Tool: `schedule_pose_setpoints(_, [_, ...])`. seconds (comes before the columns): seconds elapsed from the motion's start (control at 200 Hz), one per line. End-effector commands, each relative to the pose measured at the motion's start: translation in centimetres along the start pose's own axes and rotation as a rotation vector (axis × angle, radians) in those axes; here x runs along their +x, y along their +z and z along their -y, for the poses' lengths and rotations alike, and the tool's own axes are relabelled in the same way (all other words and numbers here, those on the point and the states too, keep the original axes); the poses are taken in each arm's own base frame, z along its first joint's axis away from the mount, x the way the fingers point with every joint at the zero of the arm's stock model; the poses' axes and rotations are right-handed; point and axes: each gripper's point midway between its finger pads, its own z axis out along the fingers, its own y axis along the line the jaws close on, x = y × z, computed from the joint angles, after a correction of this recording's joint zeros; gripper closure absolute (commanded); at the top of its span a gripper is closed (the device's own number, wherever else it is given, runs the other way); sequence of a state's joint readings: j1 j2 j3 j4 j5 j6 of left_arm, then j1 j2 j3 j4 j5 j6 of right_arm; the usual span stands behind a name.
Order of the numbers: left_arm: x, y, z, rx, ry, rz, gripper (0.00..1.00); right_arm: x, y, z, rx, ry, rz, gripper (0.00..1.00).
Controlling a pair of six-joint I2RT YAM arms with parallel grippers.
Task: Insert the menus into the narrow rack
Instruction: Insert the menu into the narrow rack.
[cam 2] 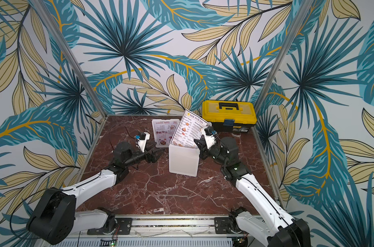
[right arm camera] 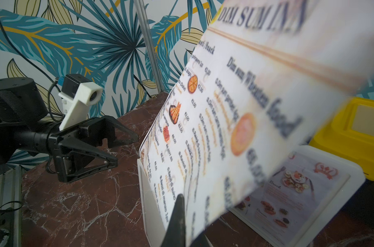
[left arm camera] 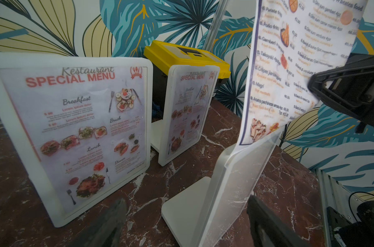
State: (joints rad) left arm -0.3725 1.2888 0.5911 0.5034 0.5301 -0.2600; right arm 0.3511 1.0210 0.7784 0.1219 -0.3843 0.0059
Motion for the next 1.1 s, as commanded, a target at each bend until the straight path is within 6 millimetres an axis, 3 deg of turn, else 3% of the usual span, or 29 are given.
schedule_pose_setpoints(0.0, [1.0,0.3,0.1,-0.005,-0.006,-0.016,0.12,2.0,-0.1,-0.6,-0.046,-0.004,-0.057,1.00])
schedule_pose_setpoints(0.34, [2.8,1.6,0.8,0.009,-0.005,-0.066,0.12,1.6,-0.8,-0.1,-0.024,0.001,-0.057,1.00])
schedule_pose_setpoints(0.576, [4.0,2.3,0.3,0.002,-0.015,-0.097,0.12,2.5,0.3,1.4,0.034,0.034,-0.106,1.00])
schedule_pose_setpoints(1.097, [4.4,3.0,-0.9,-0.041,-0.001,-0.110,0.16,2.3,1.1,2.5,0.079,0.111,-0.113,1.00])
